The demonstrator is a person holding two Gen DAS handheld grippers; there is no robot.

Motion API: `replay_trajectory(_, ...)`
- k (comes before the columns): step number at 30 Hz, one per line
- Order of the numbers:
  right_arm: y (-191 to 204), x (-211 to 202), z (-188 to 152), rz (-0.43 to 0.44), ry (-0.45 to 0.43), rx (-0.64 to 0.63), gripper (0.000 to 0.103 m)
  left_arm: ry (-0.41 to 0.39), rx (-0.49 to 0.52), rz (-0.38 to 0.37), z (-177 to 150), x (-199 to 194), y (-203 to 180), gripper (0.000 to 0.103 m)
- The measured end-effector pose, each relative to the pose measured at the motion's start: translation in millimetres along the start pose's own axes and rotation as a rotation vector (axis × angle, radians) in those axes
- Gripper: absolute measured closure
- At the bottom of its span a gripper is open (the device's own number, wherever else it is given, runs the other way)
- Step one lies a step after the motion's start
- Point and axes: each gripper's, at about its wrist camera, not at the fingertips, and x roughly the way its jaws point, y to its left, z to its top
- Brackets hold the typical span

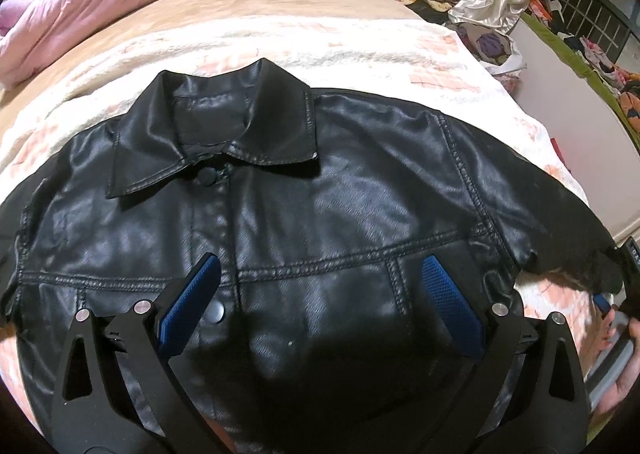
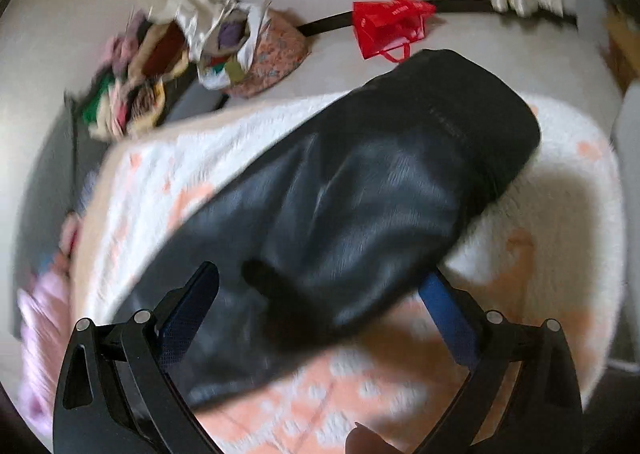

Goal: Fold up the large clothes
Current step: 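Lift the grasped sleeve with the right tool and fold it across the jacket body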

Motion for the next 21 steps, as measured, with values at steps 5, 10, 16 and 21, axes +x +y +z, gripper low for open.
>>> replay_trajectory(5,-14.9,13.2,23.7,0.099,-0.044,0.125,0.004,0.006,-0.011,-0.015,1.9,3.9,-1.0,0.008)
replay_trajectory(10,-18.3,15.1,40.0,0.144,-0.085,0.129,0.053,0.006,-0.033,-0.047,3.4,3.6,1.4,0.008)
replay_trajectory(16,-1.0,-7.9,54.7,0.289,-0.139,0.050,0.085,0.010,-0.060,-0.086,8.1,-5.5,12.7,0.008)
replay_trajectory(21,60.2,-47.2,58.0,0.454,-0.176,-0.132,0.094,-0.006,-0.091,-0.101,14.5,-21.1,31.6,0.008)
